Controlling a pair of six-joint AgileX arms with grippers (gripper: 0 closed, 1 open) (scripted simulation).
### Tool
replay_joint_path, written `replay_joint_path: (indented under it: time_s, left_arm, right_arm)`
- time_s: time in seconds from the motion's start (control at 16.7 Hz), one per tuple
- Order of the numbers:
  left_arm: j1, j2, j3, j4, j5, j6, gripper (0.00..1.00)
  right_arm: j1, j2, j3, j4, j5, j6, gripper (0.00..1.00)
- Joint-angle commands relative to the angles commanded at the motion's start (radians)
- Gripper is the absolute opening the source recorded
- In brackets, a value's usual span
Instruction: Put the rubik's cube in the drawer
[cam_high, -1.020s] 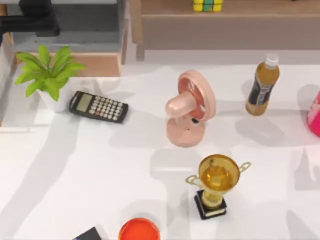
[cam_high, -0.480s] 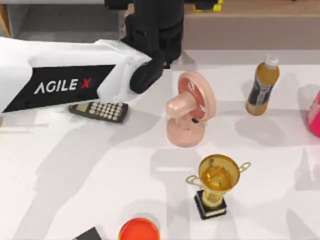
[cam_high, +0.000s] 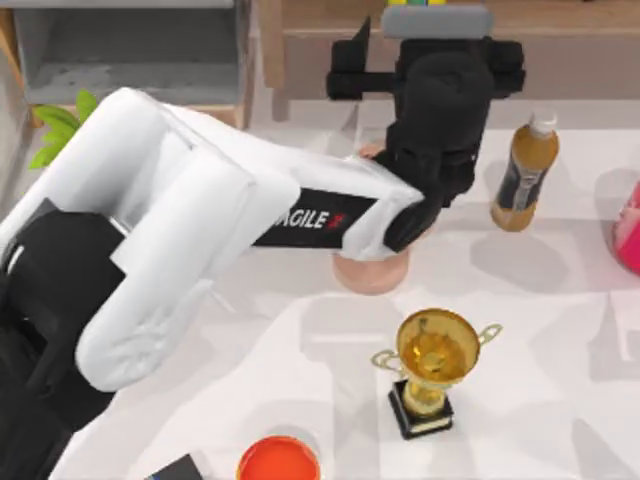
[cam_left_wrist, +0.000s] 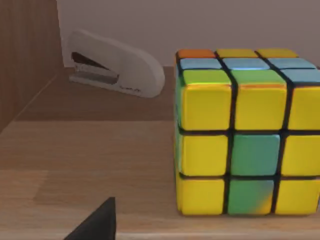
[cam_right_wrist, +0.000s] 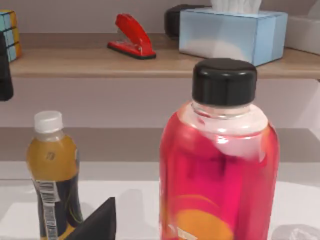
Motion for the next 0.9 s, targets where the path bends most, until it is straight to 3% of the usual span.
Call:
replay_joint_path:
  time_s: [0.54,0.9]
  left_arm:
    - [0.001,0.015,0.024,-0.007,0.001,0.0,1.0]
    - [0.031,0.083,0.196,-0.103,0.031,0.001,1.0]
  right_arm:
    - [0.0,0.0,0.0,0.0,0.0,0.0,1.0]
    - [0.0,0.0,0.0,0.0,0.0,0.0,1.0]
